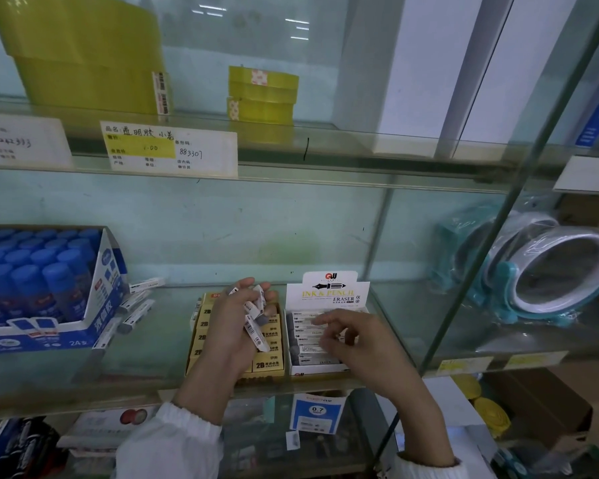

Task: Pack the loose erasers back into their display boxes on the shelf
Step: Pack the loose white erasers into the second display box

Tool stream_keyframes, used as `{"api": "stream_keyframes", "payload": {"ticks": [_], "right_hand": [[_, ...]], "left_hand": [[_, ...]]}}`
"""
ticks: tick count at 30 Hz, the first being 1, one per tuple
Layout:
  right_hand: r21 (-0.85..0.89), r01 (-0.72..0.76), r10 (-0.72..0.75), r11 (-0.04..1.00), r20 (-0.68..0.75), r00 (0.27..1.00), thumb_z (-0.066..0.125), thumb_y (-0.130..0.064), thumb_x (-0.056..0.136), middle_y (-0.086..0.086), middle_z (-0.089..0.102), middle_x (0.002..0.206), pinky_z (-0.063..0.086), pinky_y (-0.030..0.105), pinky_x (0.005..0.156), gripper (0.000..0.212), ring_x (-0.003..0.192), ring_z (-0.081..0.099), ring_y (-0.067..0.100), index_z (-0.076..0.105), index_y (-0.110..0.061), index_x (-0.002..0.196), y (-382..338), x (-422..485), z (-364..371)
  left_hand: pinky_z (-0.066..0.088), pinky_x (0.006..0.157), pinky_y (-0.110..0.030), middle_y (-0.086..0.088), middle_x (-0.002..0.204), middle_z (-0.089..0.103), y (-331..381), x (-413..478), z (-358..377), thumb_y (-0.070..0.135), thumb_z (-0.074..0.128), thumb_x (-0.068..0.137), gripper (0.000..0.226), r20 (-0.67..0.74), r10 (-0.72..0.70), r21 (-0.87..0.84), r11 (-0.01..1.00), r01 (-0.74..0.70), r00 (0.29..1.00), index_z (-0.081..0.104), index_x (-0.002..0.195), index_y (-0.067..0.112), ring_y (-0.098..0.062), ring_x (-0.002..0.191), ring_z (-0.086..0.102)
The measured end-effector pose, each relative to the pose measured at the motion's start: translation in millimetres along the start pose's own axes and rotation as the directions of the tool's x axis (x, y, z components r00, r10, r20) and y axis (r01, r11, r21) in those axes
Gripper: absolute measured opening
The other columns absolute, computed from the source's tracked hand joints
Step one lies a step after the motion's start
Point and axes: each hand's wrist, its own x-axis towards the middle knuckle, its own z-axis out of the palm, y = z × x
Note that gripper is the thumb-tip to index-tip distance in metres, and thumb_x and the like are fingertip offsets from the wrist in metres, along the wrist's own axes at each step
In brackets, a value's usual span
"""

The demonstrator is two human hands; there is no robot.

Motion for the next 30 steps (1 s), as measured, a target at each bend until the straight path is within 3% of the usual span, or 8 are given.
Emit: {"api": "stream_keyframes", "payload": {"ticks": [4,10,15,18,21,25,30], "right_hand": [[-0.025,0.036,-0.037,0.999,-0.017,0.999,0.063,-0.018,0.092,-0.028,0.062,0.087,0.041,0.005,0.064,0.018,0.08,0.053,-0.017,0.074,-0.03,0.101,0.3,0.9,7.7],[0.024,0.076,-0.077,0.997,0.029,0.997,0.073,-0.031,0.084,-0.019,0.068,0.081,0.044,0.013,0.064,0.008,0.073,0.058,-0.004,0.074,-0.032,0.092,0.5,-1.3,9.2],[0.064,0.074,-0.077,0.995,0.049,0.996,0.075,-0.017,0.083,-0.014,0.069,0.081,0.047,0.013,0.068,0.011,0.079,0.059,0.001,0.076,-0.027,0.087,2.1,-0.8,4.4],[0.025,0.068,-0.07,0.997,0.126,0.99,0.077,-0.027,0.081,-0.015,0.069,0.086,0.046,0.013,0.068,0.016,0.082,0.058,-0.005,0.074,-0.033,0.096,0.0,-0.2,4.8],[0.01,0.047,-0.048,0.999,0.171,0.984,0.078,-0.029,0.079,-0.015,0.068,0.09,0.051,0.021,0.073,0.022,0.085,0.06,0.003,0.074,-0.034,0.1,1.5,2.8,5.0],[0.011,0.06,-0.061,0.998,0.191,0.98,0.077,-0.021,0.081,-0.015,0.064,0.086,0.042,0.016,0.069,0.017,0.081,0.056,0.001,0.074,-0.034,0.091,-2.6,4.8,4.0],[0.006,0.091,-0.091,0.996,0.146,0.985,0.077,-0.018,0.081,-0.011,0.064,0.091,0.051,0.023,0.074,0.018,0.085,0.059,0.006,0.07,-0.035,0.084,-3.1,4.9,3.5]], "left_hand": [[0.044,0.045,-0.023,-0.018,0.094,0.065,0.3,-1.0,0.9,-0.013,0.044,0.091,0.027,-0.005,0.002,-0.003,1.0,-0.002,1.0,0.055,0.107,0.006,-0.015,0.056,0.063],[0.045,0.045,-0.023,-0.019,0.097,0.063,0.1,-1.3,1.5,-0.014,0.044,0.09,0.031,-0.006,-0.003,-0.006,1.0,0.003,1.0,0.054,0.112,0.006,-0.019,0.064,0.061],[0.045,0.045,-0.024,-0.019,0.099,0.063,-0.9,0.2,0.4,-0.013,0.045,0.09,0.031,-0.004,-0.002,0.006,1.0,0.002,1.0,0.054,0.113,0.006,-0.017,0.061,0.062],[0.045,0.044,-0.024,-0.019,0.099,0.063,-0.7,0.5,0.3,-0.014,0.045,0.09,0.032,0.002,-0.003,0.002,1.0,0.003,1.0,0.054,0.114,0.006,-0.017,0.059,0.063],[0.046,0.044,-0.023,-0.019,0.098,0.064,-0.9,0.7,0.3,-0.013,0.046,0.091,0.031,0.002,-0.01,-0.006,1.0,0.01,1.0,0.054,0.114,0.005,-0.015,0.056,0.065],[0.045,0.044,-0.024,-0.019,0.096,0.064,-0.4,0.2,-0.5,-0.014,0.046,0.09,0.032,0.009,-0.01,-0.018,1.0,0.01,1.0,0.054,0.115,0.005,-0.015,0.055,0.065],[0.045,0.044,-0.023,-0.019,0.095,0.064,-0.7,0.1,0.3,-0.014,0.046,0.09,0.03,0.015,-0.011,-0.021,1.0,0.012,1.0,0.055,0.111,0.004,-0.015,0.055,0.065]]}}
